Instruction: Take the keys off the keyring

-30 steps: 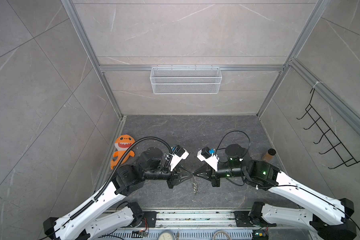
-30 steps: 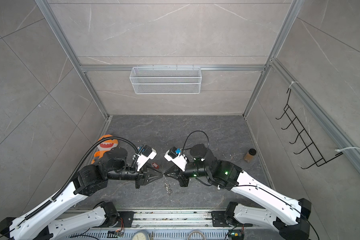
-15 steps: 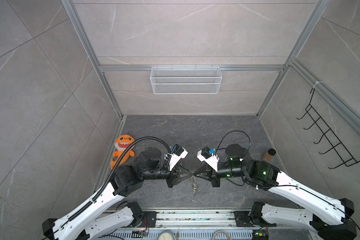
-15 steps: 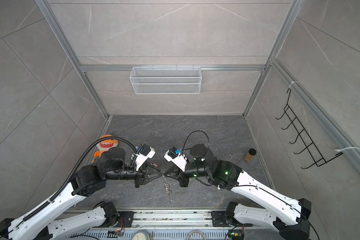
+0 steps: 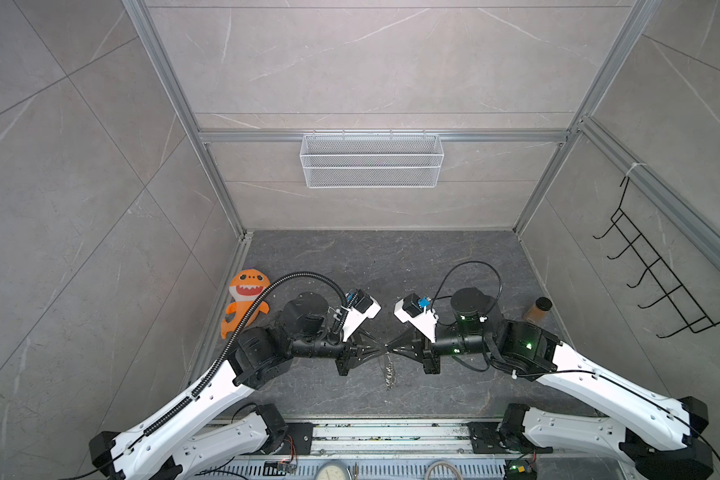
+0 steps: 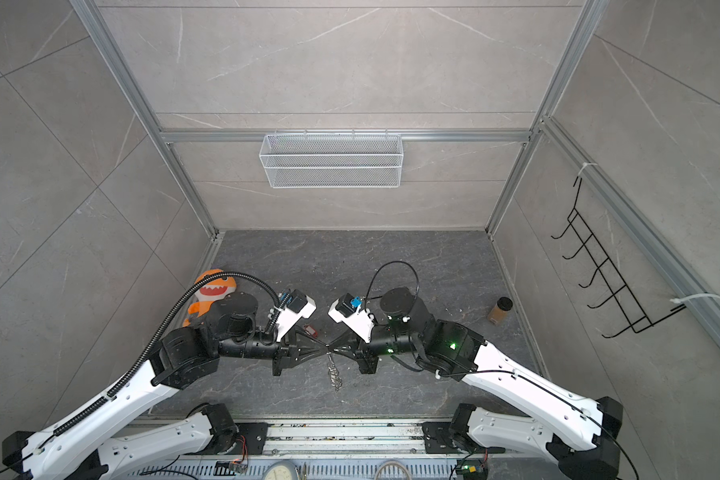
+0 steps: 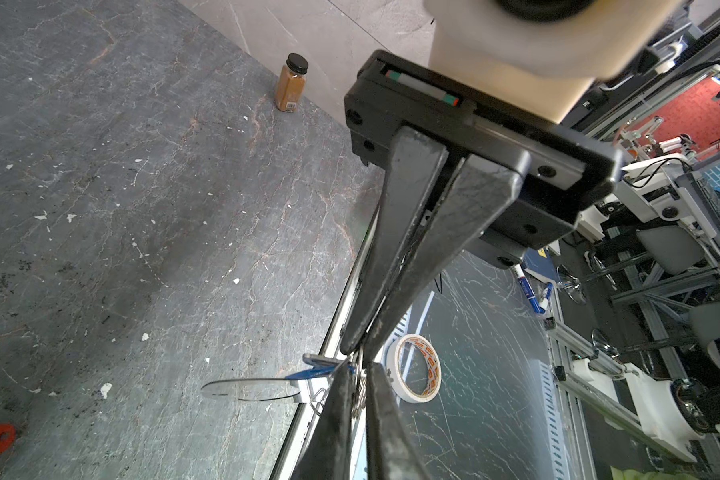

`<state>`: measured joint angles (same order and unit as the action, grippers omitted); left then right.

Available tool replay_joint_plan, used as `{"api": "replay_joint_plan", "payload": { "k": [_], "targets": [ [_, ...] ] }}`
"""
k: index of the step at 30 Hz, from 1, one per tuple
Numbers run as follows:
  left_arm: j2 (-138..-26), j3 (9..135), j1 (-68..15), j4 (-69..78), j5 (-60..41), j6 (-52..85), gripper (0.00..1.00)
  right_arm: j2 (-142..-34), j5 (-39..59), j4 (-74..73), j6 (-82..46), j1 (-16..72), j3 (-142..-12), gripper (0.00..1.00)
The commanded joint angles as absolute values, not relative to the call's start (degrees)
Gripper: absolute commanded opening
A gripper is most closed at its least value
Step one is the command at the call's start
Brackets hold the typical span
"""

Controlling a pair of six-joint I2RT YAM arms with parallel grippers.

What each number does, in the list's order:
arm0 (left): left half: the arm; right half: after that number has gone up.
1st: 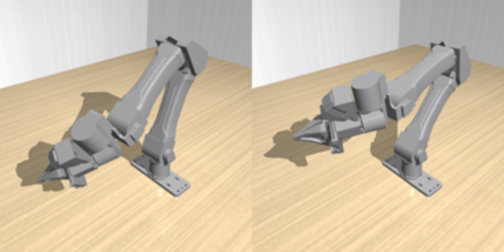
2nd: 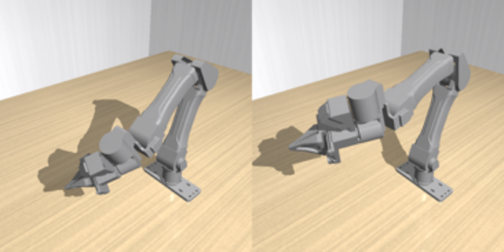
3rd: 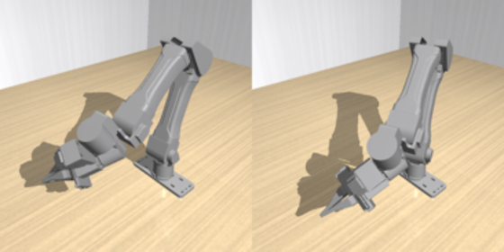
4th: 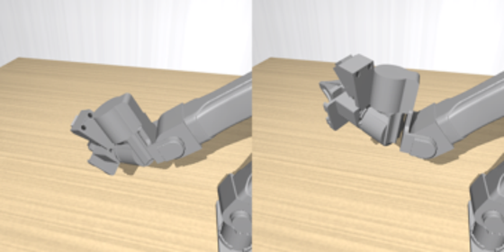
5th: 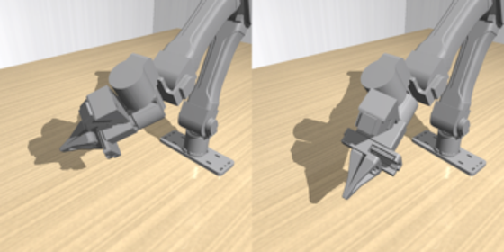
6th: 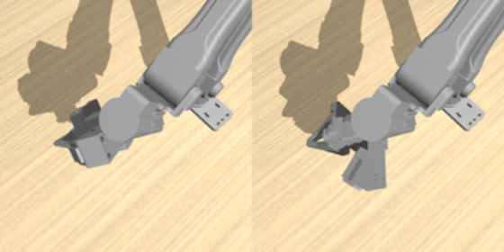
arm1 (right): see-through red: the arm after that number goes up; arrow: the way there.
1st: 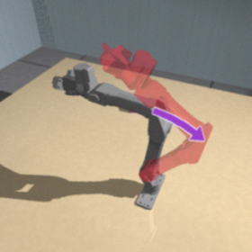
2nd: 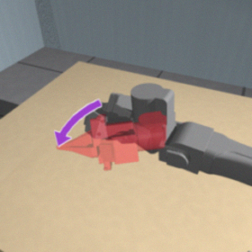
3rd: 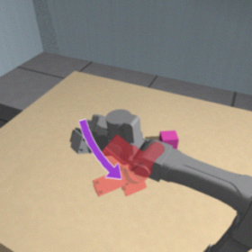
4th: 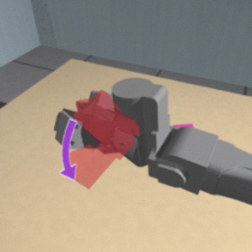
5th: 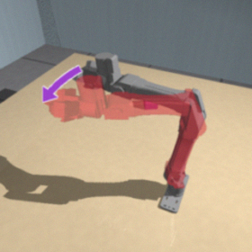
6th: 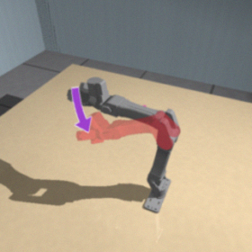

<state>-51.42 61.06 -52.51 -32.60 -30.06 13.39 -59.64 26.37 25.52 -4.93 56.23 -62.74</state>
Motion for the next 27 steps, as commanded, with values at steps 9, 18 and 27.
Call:
{"api": "replay_joint_plan", "payload": {
  "k": [9,18,27],
  "targets": [
    [-50.60,60.54,-52.67,-27.93,-30.07,12.24,0.00,-58.86,26.64,21.31,-5.72,56.34,-64.04,0.00],
    [-47.52,59.34,-52.65,-26.66,-30.75,9.67,0.00,-51.63,20.22,18.87,-3.74,56.38,-59.60,0.40],
    [-46.91,61.89,-52.65,-29.42,-34.71,7.38,0.00,-49.88,23.51,15.76,-1.26,56.34,-54.23,0.50]
  ]
}}
